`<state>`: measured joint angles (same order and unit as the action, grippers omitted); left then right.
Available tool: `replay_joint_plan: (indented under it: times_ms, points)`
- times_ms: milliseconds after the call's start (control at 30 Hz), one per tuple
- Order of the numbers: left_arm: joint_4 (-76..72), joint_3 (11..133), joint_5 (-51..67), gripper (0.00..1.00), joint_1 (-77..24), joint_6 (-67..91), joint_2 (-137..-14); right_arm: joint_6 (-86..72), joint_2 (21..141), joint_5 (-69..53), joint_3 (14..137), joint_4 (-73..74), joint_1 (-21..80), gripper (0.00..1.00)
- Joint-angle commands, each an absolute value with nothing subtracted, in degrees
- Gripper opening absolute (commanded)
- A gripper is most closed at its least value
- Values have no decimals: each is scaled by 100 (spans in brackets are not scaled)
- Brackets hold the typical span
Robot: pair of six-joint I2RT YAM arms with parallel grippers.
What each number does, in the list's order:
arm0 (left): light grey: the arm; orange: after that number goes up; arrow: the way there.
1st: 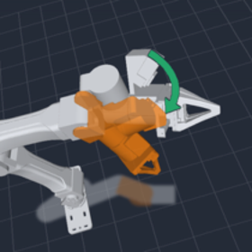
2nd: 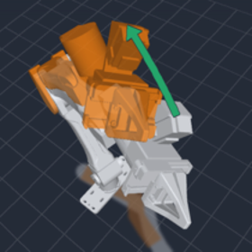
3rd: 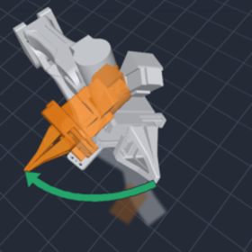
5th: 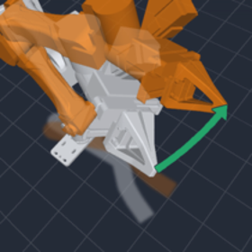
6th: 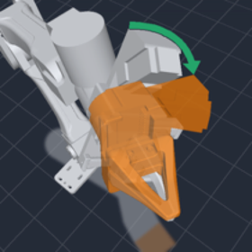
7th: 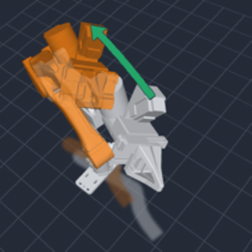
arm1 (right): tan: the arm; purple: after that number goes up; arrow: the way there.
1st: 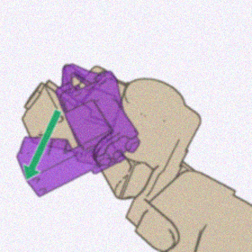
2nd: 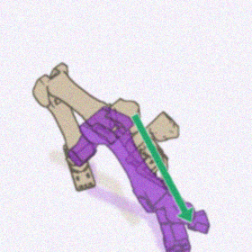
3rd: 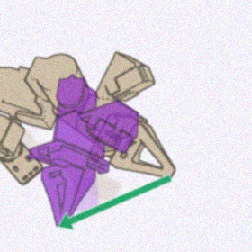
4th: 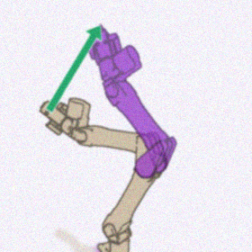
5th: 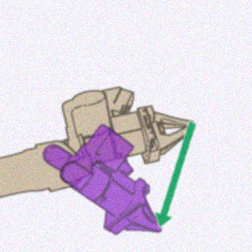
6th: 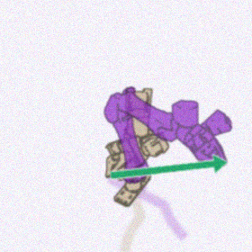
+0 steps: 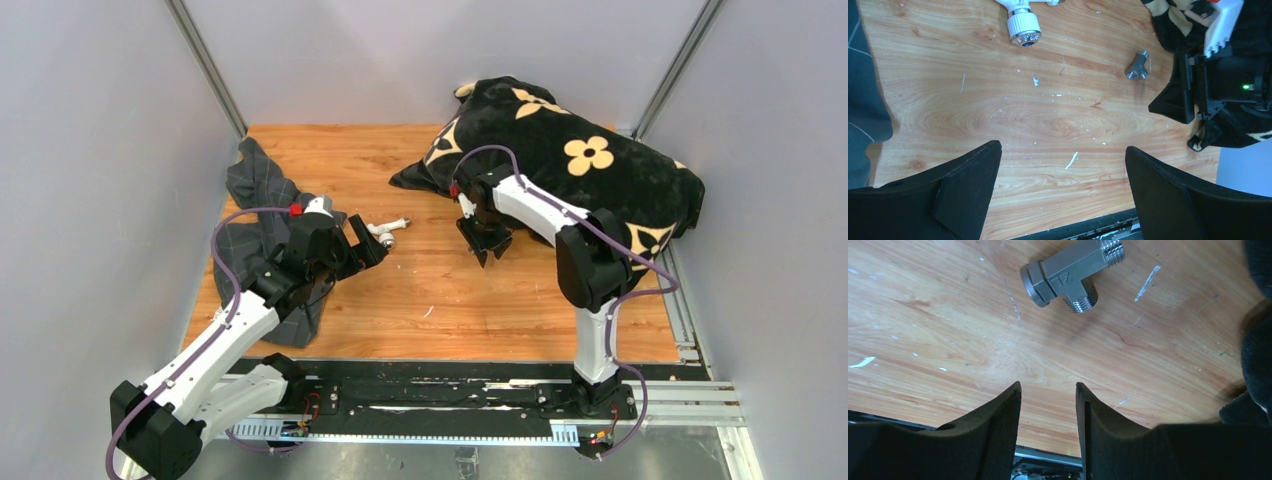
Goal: Install the water faucets
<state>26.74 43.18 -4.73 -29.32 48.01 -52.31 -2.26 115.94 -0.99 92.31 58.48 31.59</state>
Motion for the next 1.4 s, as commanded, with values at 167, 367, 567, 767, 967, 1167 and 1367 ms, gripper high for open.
replay_joint_plan:
  times_ms: [167,367,567,767,967,1167,1367]
  points:
    - [2639,4458,-430,98,-2918,4550,-5265,-1419,10478,-146,8583,4525,2948,44]
    - [2547,4466,-320,98,-2918,4551,-5351,-3216,10455,411,8155,3833,2845,44]
    - [2639,4490,-328,98,-2920,4481,-5279,-4022,10879,709,8257,3649,2824,49]
    - [2664,4502,-313,98,-2918,4485,-5189,-4425,11309,792,8348,3521,2751,48]
    - [2654,4487,-300,98,-2918,4501,-5184,-4397,11614,972,8624,3471,2751,46]
    - [2619,4470,-267,98,-2919,4551,-5178,-4101,11950,824,8903,3506,2759,41]
    - [2599,4385,-266,98,-2919,4630,-5114,-3732,12021,741,8931,3624,2839,45]
